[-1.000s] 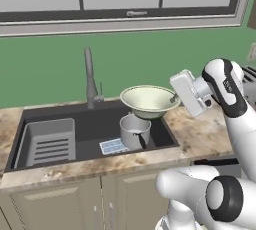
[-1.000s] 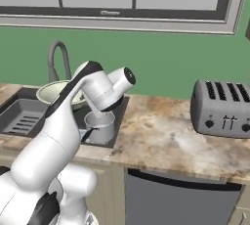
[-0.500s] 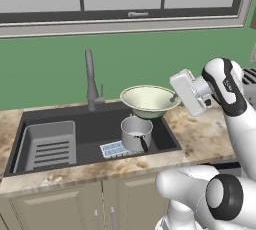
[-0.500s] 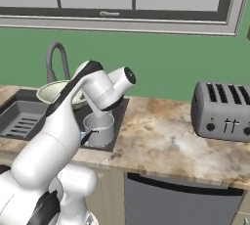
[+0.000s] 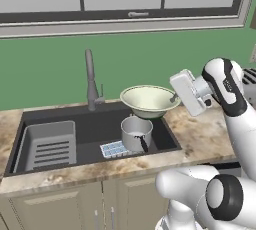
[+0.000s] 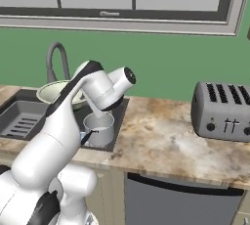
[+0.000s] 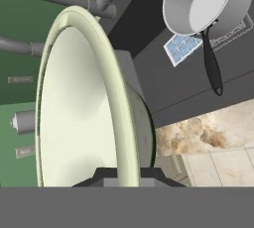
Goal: Pick the bowl and saucepan and place them in the sink. Then turn on the water.
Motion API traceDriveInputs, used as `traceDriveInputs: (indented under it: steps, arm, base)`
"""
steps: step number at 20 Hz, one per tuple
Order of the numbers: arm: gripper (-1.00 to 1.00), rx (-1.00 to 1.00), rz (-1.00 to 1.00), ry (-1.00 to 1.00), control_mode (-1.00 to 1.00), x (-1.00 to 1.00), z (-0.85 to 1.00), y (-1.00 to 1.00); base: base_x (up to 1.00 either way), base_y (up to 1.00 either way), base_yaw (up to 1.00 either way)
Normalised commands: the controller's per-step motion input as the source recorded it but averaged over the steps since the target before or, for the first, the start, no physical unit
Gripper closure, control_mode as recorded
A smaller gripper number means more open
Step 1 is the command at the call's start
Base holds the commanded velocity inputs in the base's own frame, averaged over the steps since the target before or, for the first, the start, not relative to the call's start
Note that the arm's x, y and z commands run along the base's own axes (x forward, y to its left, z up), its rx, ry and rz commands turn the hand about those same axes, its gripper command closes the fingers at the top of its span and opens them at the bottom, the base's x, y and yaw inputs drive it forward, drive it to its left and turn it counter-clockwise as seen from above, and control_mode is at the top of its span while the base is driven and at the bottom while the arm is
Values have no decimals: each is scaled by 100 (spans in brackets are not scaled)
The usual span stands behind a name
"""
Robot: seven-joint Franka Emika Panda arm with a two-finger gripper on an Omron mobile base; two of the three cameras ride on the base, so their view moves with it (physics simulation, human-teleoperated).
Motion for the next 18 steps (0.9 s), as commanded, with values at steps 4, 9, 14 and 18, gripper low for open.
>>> traceDriveInputs:
  steps: [4,9,14,18]
  arm:
    - [100,0,0,0,100,0,0,0]
    - [100,0,0,0,100,0,0,0]
    - [100,0,0,0,100,0,0,0]
    - [100,0,0,0,100,0,0,0]
  base:
    - [2,6,0]
    - [17,36,0]
    - [31,28,0]
    - [45,9,0]
